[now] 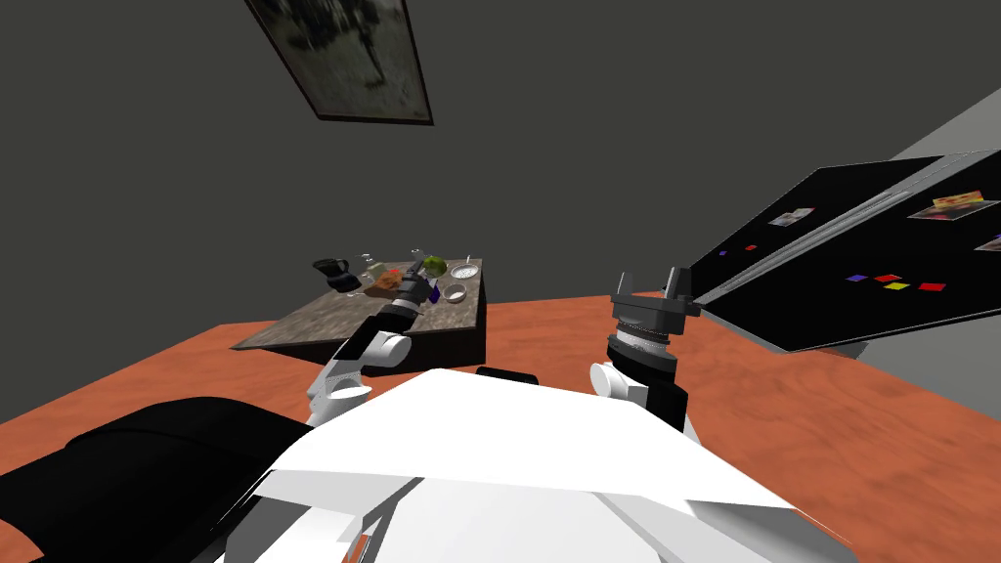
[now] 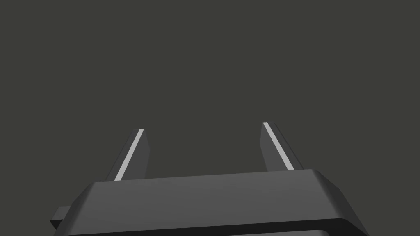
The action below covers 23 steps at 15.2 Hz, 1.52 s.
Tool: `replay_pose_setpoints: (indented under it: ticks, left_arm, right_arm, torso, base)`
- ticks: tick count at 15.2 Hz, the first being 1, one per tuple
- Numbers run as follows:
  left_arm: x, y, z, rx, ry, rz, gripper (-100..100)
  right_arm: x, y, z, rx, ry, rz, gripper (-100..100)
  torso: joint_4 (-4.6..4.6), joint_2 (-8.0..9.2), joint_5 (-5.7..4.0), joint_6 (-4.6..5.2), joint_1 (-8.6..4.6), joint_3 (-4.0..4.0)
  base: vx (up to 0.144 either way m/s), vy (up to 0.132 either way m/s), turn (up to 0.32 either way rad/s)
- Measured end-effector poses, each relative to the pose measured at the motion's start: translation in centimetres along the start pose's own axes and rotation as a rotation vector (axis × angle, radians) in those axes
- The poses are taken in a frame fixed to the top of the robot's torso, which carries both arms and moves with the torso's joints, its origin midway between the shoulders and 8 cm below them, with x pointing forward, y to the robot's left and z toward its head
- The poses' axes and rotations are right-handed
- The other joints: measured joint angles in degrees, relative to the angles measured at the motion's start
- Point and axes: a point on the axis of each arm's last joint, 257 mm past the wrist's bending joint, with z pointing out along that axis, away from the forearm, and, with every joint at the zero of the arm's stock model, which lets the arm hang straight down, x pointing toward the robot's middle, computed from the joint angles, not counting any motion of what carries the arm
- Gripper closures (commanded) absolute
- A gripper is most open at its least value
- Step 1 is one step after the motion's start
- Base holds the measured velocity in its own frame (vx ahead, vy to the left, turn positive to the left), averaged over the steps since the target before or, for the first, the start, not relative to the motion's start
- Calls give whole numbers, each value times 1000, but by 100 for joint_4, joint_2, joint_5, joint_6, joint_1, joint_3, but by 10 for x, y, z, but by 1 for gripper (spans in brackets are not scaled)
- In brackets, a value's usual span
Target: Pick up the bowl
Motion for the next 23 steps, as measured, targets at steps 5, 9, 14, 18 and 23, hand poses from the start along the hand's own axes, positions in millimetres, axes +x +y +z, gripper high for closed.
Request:
replay_pose_setpoints:
  ticks: [5,9,14,18,23]
  left_arm:
    - [-16,22,2,-98,-15,-28,-100]
    - [-29,39,-2,-177,-29,-48,-100]
    - [-43,57,-5,-263,-46,-71,-100]
    - [-56,76,-11,-351,-67,-96,-100]
    - [-71,98,-20,-460,-91,-122,-100]
  right_arm:
    - [0,0,0,0,0,0,0]
    - [0,0,0,0,0,0,0]
    - [0,0,0,0,0,0,0]
    - [0,0,0,0,0,0,0]
    - [0,0,0,0,0,0,0]
  torso:
    - [0,1,0,-1,3,0]
    - [0,1,2,-1,9,0]
    - [0,-1,3,0,12,-1]
    - [-2,-6,2,0,8,-4]
    - [-1,-2,3,-2,14,-2]
  base:
    - [26,-53,-37]
    - [27,-42,-32]
    - [31,-37,-43]
    - [38,-37,-38]
    - [38,-31,-41]
